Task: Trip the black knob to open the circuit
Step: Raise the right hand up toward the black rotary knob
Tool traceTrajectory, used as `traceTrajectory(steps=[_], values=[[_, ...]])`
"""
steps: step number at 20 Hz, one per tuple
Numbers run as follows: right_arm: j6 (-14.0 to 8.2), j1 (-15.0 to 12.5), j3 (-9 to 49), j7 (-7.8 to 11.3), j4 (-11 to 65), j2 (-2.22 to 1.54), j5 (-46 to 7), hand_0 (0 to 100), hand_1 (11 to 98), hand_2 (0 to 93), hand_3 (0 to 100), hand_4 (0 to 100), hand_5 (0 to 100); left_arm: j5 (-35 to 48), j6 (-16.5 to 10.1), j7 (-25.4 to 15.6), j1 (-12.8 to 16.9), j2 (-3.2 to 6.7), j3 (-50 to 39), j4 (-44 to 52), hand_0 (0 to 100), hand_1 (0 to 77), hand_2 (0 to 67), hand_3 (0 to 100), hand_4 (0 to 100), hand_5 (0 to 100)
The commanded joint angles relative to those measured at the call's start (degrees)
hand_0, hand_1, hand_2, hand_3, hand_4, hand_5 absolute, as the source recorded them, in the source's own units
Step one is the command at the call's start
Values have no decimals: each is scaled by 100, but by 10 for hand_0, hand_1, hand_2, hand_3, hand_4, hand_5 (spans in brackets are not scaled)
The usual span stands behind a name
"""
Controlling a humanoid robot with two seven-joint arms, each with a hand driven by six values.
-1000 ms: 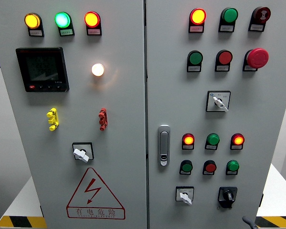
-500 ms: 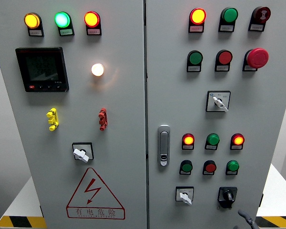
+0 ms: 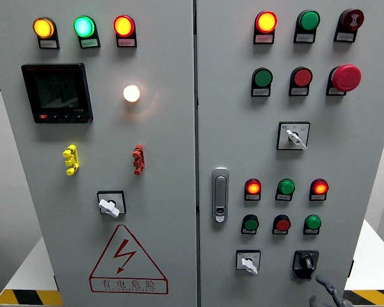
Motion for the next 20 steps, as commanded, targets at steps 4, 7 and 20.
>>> traceTrajectory(steps=[4,7,20], values=[[0,11,-48,-11,-8,0,23,828,468,70,933,998,1000,0,0,-1,0,0,0,0,0,33,128,214,66,16],[9,11,-74,-37,1,0,41,833,467,69,933,998,1000,0,0,-1,0,0,0,0,0,34,128,214,66,16],[9,196,-197,-99,-87,9,49,848,464,65,940,1000,1000,0,0,-1,0,0,0,0,0,33,128,214,66,16]])
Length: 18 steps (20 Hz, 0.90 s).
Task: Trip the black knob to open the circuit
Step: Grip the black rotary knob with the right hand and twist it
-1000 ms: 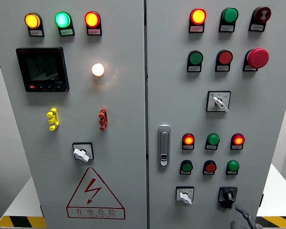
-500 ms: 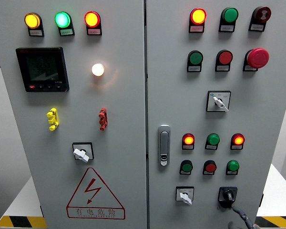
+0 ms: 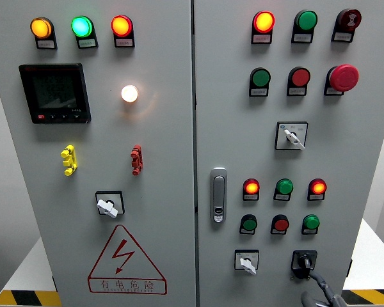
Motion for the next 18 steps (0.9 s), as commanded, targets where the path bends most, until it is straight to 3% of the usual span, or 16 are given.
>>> traceTrajectory(steps=[1,18], values=[[7,-20,-13,-5,1,0,7,849,464,65,940,1000,1000,0,0,-1,0,0,0,0,0,33,128,214,66,16],[7,6,-118,-5,36,0,8,861,457,63,944,1000,1000,0,0,-1,0,0,0,0,0,32,128,214,66,16]])
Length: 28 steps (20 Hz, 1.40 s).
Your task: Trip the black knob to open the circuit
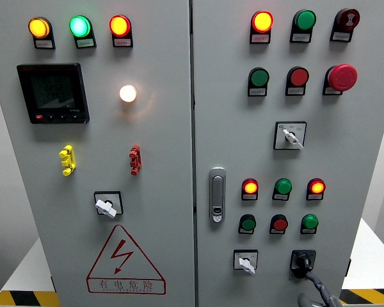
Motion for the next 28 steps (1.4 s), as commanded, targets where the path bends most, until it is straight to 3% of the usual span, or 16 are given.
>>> traceTrajectory(steps=[1,28], values=[[1,4,-11,-3,10,0,-1,862,457,63,945,1000,1000,0,0,-1,0,0,0,0,0,32,128,214,66,16],[-43,30,-169,-152,124,0,166,877,448,62,958,1000,1000,0,0,-1,0,0,0,0,0,33,128,214,66,16]])
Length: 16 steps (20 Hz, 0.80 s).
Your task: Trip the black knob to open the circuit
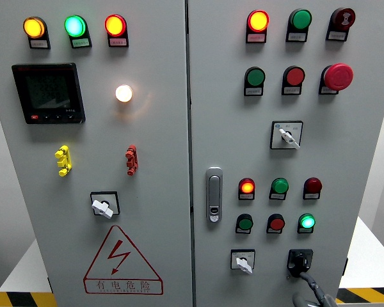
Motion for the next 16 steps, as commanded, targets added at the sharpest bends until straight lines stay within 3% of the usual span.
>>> traceTrajectory(steps=[1,10,12,16], values=[[-1,-6,-11,-1,7,0,0,877,448,62,959,1000,1000,0,0,-1,0,0,0,0,0,33,128,214,66,16],[-10,-41,16,-1,-1,9,0,879,444,63,960,1000,1000,0,0,-1,0,0,0,0,0,34,128,214,66,16],[-10,-41,25,-1,-1,35,0,879,444,63,960,1000,1000,0,0,-1,0,0,0,0,0,35,128,214,66,16],[-1,-50,42,-1,-10,53,0,878,444,63,961,1000,1000,0,0,-1,0,0,0,0,0,34,127,214,66,16]])
